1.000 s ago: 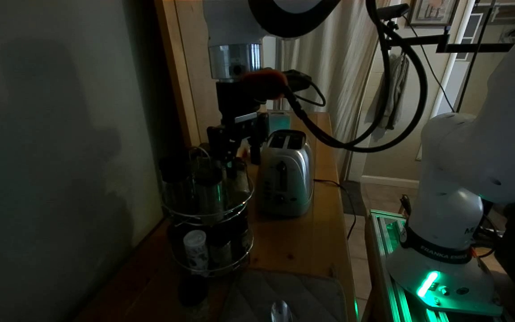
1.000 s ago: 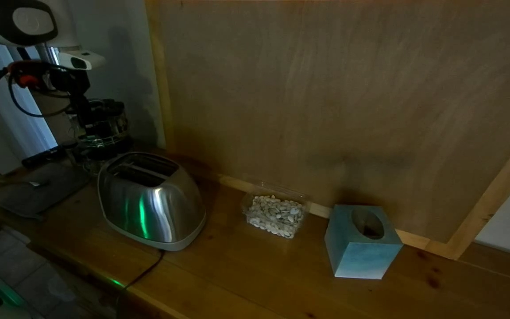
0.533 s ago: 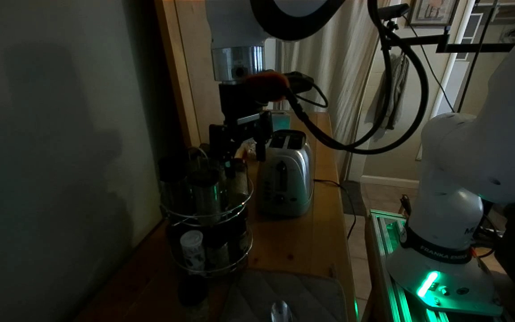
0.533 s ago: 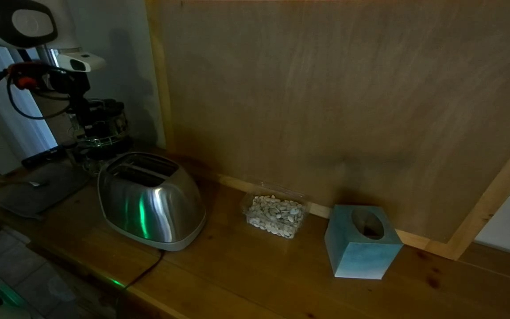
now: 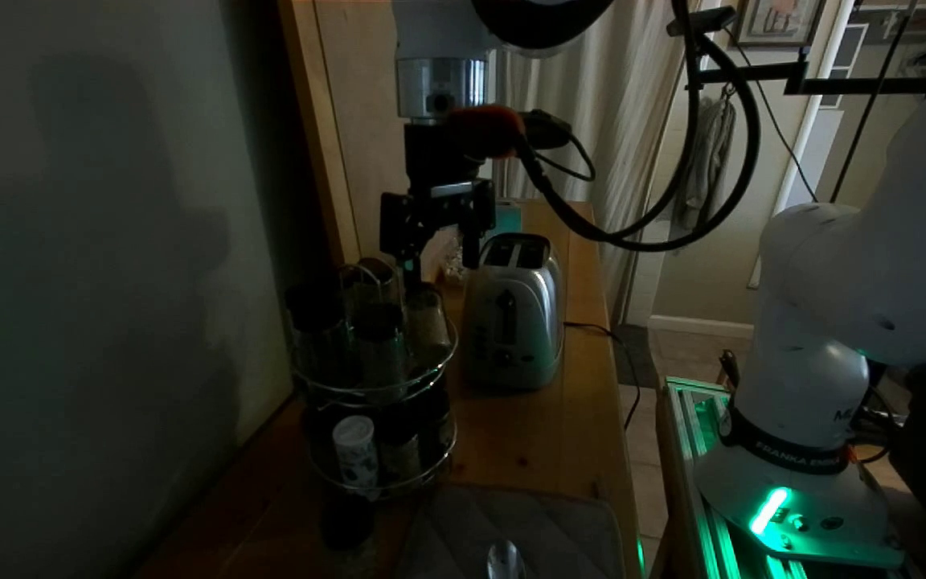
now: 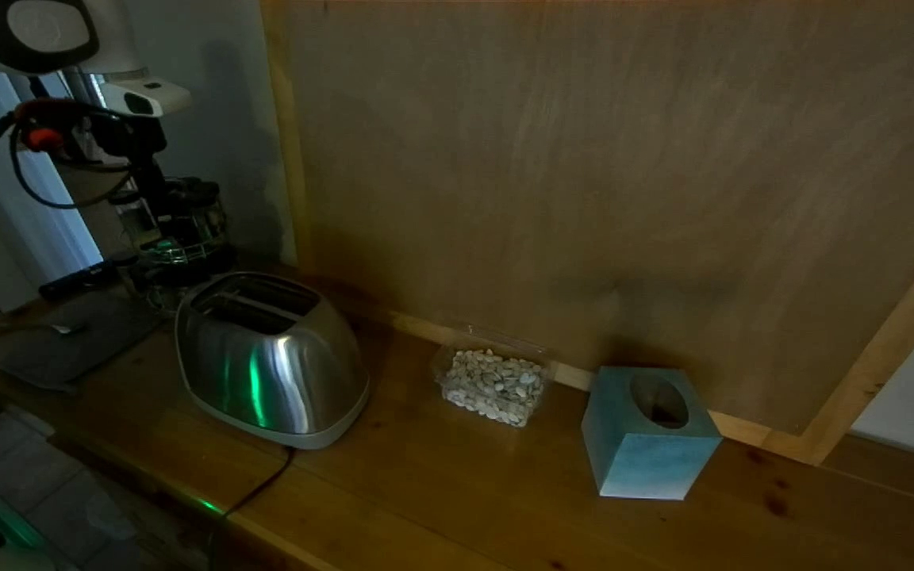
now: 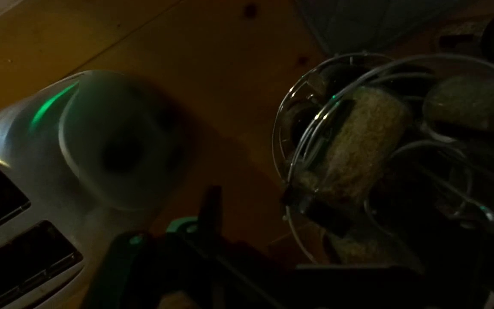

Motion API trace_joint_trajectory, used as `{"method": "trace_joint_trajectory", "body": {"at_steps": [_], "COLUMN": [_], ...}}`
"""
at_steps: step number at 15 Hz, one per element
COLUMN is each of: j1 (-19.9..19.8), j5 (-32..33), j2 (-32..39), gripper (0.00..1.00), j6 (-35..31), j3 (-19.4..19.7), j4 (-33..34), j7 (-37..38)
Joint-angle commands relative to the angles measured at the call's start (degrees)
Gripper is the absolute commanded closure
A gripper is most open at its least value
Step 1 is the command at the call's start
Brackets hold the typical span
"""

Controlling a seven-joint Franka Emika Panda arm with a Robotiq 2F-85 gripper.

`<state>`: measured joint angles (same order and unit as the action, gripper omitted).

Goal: Straighten the tilted bottle on the rack

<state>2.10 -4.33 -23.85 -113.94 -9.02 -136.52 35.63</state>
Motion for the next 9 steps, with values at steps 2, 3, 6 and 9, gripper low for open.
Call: {"method": "trace_joint_trajectory", "body": {"at_steps": [2,3,6,9], "j1": [-1.01,-1.16,-1.27,-1.04], "j5": [-1.05,-1.16,-2.21,-4.70], "j2": [-1.84,-1.73,-0.88,-0.41], "gripper": [0.00,0.00,0.00,0.00], "j6": [-1.43,-1.41,-2.08,-3.44], "j3": [1.19,1.31,1.91,3.07], "j4": [-1.61,-1.59,-2.01,-3.26], "j7": [-1.09,-0.85,-1.03,-2.80]}}
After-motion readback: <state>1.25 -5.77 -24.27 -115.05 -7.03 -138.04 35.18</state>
